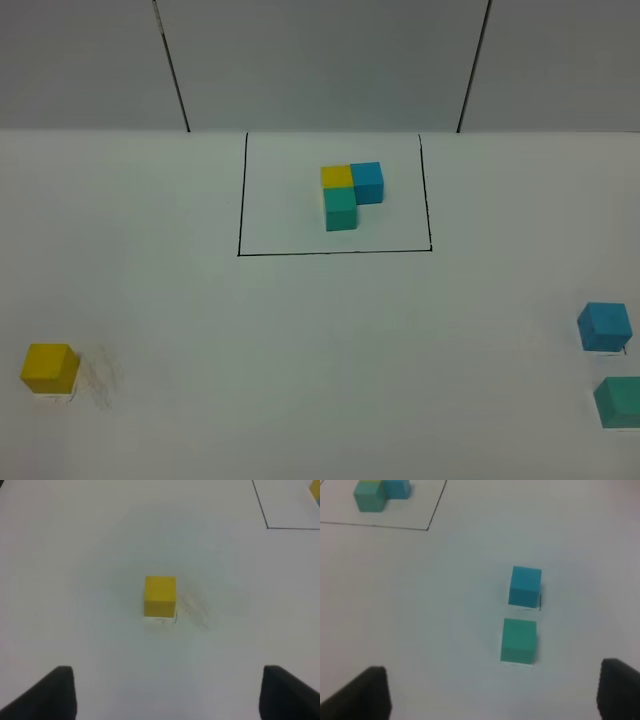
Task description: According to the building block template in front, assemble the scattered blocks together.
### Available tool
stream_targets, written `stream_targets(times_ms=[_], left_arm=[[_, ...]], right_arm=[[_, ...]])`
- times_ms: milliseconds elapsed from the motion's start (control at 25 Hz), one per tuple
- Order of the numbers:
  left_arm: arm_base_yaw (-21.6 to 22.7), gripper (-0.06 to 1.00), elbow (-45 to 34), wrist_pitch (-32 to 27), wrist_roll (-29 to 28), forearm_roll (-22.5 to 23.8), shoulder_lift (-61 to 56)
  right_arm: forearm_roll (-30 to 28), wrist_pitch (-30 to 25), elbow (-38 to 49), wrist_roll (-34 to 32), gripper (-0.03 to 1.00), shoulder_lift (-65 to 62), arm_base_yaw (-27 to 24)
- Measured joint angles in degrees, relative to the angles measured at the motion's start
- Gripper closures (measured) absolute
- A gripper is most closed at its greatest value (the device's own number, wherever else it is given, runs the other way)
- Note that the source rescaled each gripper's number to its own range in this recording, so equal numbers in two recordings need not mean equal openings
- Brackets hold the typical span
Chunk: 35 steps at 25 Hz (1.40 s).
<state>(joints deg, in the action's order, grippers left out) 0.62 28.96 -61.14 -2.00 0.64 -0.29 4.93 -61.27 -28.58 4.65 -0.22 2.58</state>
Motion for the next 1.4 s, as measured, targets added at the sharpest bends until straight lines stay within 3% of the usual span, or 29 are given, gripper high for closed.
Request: stream_targets(times_ms=[1120,1400], left_arm=[[0.00,0.27,0.00,0.00,-1.01,0.00,0.08],[0.00,0.14,3.21,-1.03,-6.28,0.00,10.95]], right_arm=[[0.00,0.00,0.00,0.00,0.24,0.00,0.00],[0.00,0.00,0.00,0.00,0.24,0.00,0.00]])
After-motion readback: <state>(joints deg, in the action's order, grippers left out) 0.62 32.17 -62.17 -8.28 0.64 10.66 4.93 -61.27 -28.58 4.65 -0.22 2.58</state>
